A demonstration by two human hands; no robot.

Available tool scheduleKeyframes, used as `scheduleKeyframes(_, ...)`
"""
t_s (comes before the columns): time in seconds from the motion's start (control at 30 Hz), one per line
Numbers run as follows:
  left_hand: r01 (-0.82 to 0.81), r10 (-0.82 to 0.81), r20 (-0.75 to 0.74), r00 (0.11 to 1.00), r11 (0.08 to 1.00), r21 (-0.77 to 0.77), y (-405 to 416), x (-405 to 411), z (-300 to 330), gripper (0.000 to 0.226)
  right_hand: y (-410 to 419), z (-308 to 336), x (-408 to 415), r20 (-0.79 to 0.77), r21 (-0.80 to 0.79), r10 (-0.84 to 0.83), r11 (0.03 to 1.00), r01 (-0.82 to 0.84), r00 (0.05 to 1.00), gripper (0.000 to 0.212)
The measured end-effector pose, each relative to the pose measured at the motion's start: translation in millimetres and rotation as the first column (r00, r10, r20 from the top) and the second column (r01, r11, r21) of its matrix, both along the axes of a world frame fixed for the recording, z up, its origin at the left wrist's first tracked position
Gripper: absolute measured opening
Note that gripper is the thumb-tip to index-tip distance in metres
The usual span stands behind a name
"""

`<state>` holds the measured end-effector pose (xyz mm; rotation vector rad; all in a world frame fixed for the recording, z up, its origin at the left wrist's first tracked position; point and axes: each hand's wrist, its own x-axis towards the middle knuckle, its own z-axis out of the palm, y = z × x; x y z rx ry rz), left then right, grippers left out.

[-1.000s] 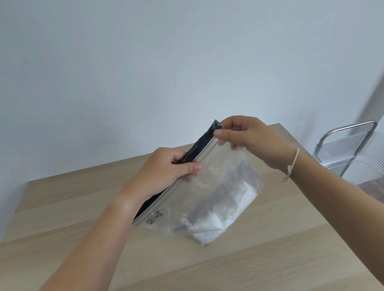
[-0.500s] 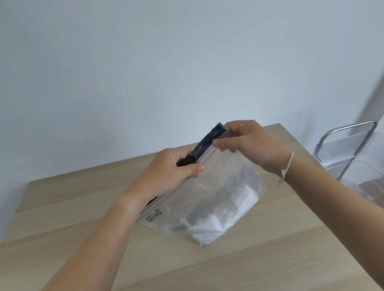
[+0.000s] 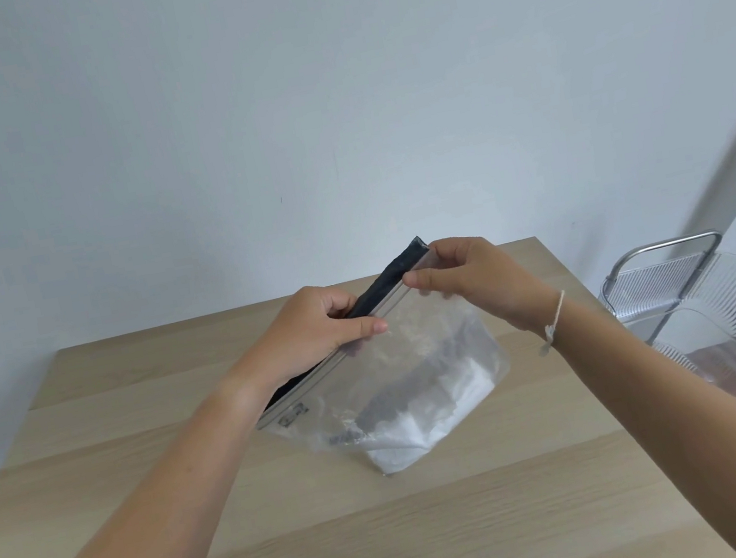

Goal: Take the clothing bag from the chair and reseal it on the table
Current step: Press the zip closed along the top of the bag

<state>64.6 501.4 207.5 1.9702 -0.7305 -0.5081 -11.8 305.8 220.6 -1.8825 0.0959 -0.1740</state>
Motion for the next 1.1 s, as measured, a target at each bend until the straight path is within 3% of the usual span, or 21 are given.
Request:
scheduleKeyframes(0.1,-0.01,0.01,-0.008,1.0,1.0,-0.015,0.3,-0.1,-0.4,0.015,-3.0,-3.9,-2.2,-0.054,-0.023,0.067,0.997,-0.068,0.996,0.007)
scheduleKeyframes(0.27,-0.002,0.002,-0.016,1.0,1.0,-0.007,-1.8,-0.9,0.4,0.021,-3.8,-6.5,-2.3,-0.055,-0.017,0.039,0.999,-0.04,0.998,0.006)
scheduleKeyframes(0.73,-0.008,0.008,-0.035,0.999,1.0,-0.013,-2.3,-0.8,0.7,0.012,-2.5,-8.4,-0.4,-0.048,0.018,0.037,0.999,-0.037,0.998,0.008)
scheduleKeyframes(1.1,0.026,-0.026,0.108,0.994,1.0,0.004,-4.9,-1.3,-4.7,0.02,0.0,-9.0,-1.3,-0.025,0.04,-0.003,0.999,0.004,1.0,0.012)
